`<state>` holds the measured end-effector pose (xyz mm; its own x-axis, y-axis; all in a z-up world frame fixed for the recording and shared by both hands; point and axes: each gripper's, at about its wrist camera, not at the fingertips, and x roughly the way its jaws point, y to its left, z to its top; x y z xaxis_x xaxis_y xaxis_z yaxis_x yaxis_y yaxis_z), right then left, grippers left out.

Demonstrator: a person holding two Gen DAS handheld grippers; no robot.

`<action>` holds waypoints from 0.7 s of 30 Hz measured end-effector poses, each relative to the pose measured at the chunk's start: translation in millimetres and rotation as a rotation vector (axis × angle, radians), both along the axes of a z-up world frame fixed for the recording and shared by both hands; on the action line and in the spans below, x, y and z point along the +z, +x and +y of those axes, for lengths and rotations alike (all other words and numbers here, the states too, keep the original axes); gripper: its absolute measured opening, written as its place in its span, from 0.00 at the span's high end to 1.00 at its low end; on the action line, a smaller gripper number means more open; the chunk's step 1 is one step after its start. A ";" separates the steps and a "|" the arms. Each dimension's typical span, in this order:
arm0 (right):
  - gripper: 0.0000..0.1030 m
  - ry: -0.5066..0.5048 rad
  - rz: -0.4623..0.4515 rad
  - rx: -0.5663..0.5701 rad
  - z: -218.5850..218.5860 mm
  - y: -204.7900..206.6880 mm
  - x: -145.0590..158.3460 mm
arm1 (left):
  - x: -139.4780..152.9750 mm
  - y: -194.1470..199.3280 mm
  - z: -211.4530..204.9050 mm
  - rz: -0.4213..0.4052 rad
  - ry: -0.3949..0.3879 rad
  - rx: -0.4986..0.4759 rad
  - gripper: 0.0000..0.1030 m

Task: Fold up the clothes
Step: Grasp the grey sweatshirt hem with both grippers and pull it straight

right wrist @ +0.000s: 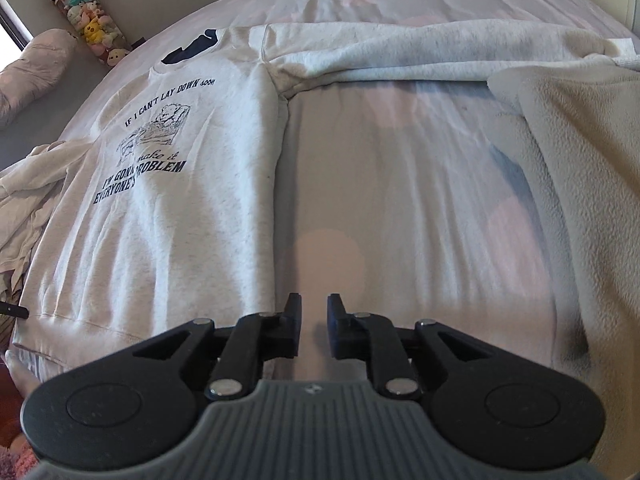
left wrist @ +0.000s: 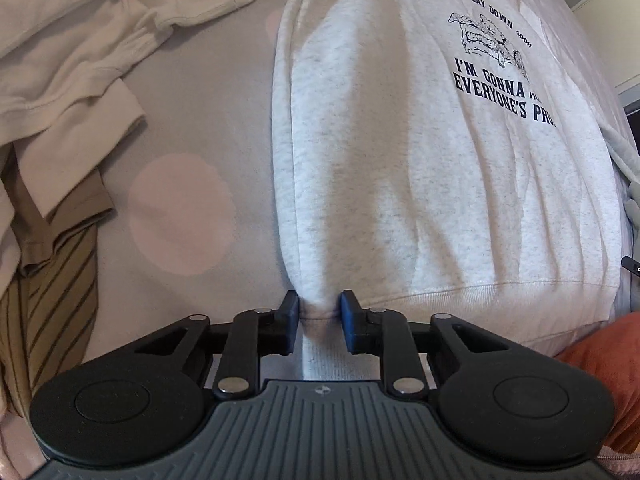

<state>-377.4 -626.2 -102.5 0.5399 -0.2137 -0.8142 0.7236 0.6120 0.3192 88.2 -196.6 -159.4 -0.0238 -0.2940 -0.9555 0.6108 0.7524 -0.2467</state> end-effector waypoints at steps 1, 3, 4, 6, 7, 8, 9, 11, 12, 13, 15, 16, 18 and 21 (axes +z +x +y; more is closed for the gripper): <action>0.78 0.008 -0.009 -0.003 1.6 -2.3 -0.4 | 2.7 1.6 4.8 0.006 -0.006 0.006 0.91; 0.76 0.033 -0.028 -0.010 4.1 -6.8 -2.3 | 2.6 3.5 8.9 0.000 0.018 0.009 0.92; 0.76 0.050 -0.038 -0.014 5.1 -8.9 -3.9 | 0.9 3.1 8.8 -0.007 0.034 0.006 0.92; 0.76 0.082 -0.054 -0.015 7.3 -12.1 -7.5 | -2.8 1.0 6.6 -0.014 0.044 -0.002 0.92; 0.76 0.099 -0.065 -0.011 9.4 -13.1 -10.3 | -4.5 0.1 5.1 -0.020 0.049 -0.003 0.92; 0.76 0.116 -0.076 -0.007 11.5 -14.2 -13.2 | -6.5 0.6 4.8 -0.020 0.049 0.004 0.92; 0.76 0.134 -0.087 -0.002 13.6 -15.3 -16.1 | -8.7 1.4 4.9 -0.015 0.049 0.012 0.92; 0.76 0.169 -0.120 -0.016 17.2 -19.0 -23.9 | -12.7 3.3 5.5 -0.004 0.048 0.028 0.92; 0.76 0.191 -0.143 -0.031 18.2 -21.5 -28.0 | -13.5 4.0 6.1 -0.002 0.048 0.032 0.92; 0.76 0.214 -0.166 -0.045 19.1 -24.0 -32.0 | -14.1 4.6 6.8 -0.001 0.047 0.035 0.92; 0.76 0.265 -0.227 -0.067 23.2 -28.1 -39.7 | -15.0 5.0 7.6 -0.001 0.046 0.038 0.91; 0.76 0.289 -0.255 -0.075 26.1 -28.5 -43.6 | -15.2 5.0 7.4 -0.003 0.047 0.037 0.91; 0.70 0.330 -0.301 -0.079 33.1 -27.1 -49.4 | -15.5 5.3 7.3 -0.004 0.049 0.039 0.91; 0.63 0.337 -0.342 -0.093 43.5 -26.7 -54.4 | -15.3 4.9 7.0 -0.008 0.052 0.039 0.91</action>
<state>-404.2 -582.7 -156.9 0.7794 -0.0291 -0.6259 0.5897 0.3715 0.7171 93.1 -189.6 -174.7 -0.0058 -0.2444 -0.9696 0.5823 0.7874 -0.2020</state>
